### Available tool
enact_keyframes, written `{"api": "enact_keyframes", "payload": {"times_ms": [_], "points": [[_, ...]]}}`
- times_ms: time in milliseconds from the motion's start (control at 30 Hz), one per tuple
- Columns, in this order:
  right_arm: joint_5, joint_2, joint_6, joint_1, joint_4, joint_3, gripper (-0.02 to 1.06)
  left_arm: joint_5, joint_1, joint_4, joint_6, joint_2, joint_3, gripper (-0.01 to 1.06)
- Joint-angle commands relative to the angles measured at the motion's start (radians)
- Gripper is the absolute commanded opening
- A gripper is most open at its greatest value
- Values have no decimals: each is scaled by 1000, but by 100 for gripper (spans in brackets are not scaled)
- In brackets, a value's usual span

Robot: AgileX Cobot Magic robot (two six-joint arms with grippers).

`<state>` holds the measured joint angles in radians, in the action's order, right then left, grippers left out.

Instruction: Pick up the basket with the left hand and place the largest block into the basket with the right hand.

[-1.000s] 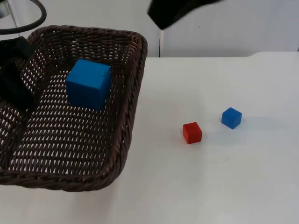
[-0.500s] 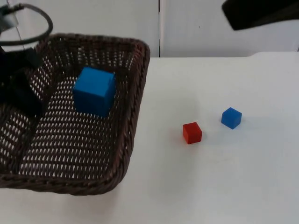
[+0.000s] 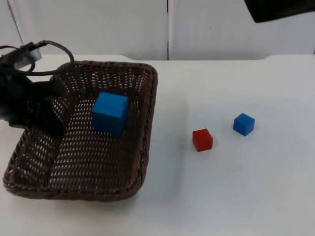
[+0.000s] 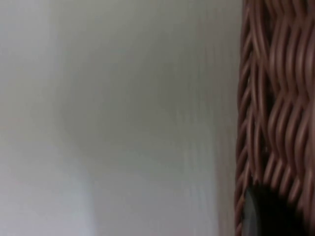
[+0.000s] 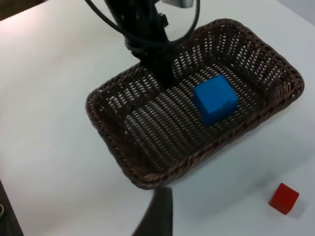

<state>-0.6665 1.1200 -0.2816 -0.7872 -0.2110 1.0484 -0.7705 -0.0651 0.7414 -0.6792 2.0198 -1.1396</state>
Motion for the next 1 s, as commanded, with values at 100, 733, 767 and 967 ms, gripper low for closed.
{"api": "enact_keyframes", "payload": {"times_ms": [100,733,767,967], "points": [[3,-8,5,0,2,-5,78,-13,-4,92,-43,82,-63,0],[12,-8,24,0,2,-5,77,-35,-4,119,-102,126,-92,0],[12,-8,24,0,2,-5,77,-35,-4,119,-102,126,-92,2],[12,-8,28,0,2,-5,77,-81,-4,123,-102,126,-93,44]]}}
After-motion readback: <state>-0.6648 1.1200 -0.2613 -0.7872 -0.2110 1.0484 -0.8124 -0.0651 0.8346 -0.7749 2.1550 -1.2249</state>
